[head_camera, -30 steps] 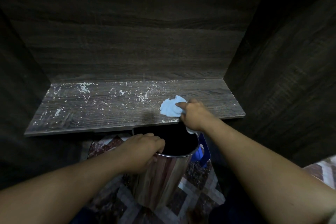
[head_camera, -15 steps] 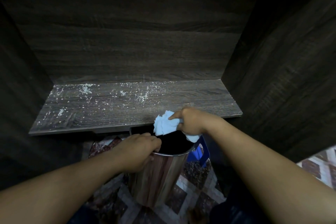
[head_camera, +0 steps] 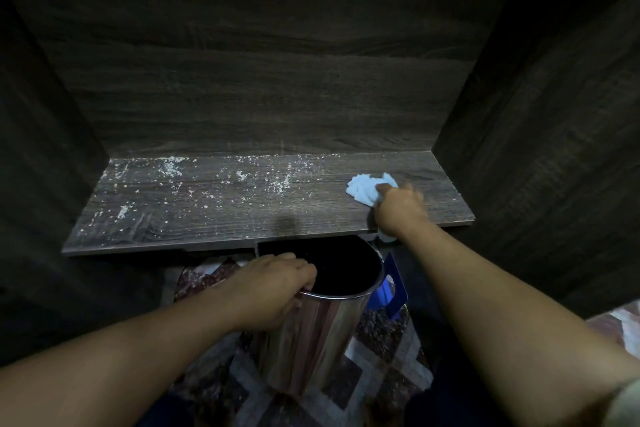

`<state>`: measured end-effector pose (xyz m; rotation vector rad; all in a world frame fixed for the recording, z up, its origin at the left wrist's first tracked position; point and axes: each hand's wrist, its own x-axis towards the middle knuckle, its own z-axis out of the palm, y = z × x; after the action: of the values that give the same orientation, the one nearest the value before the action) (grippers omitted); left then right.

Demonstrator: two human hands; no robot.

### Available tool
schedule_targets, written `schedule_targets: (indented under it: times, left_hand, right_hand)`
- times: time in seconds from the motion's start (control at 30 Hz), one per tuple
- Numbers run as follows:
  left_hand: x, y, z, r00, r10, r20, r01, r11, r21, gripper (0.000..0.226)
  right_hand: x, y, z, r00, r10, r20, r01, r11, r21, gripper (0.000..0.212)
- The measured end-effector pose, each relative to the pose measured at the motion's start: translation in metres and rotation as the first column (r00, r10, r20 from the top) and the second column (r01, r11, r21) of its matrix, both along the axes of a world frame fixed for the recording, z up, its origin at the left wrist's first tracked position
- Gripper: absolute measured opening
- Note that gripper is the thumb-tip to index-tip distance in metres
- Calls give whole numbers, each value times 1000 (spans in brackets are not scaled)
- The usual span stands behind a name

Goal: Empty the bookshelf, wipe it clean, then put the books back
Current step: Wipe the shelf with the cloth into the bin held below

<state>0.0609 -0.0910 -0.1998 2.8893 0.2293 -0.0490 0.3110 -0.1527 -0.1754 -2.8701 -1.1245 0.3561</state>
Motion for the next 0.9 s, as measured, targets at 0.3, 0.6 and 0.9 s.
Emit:
schedule_targets:
  times: [0.3,0.6,0.9]
  left_hand:
    - [1,-5,6,1000,-8,-15,8,1000,16,20]
    - [-1,-3,10,999,15,-30,-14,1000,13,20]
    - [4,7,10,997,73,-3,-73,996,-54,18]
  right_hand:
    - [-47,15,0,925,372,-80,-377,925,-46,54]
    - [-29,9,38,921,340,-189,-338,940,46,49]
    - [-1,62,14,914,337,228,-395,870,296,58]
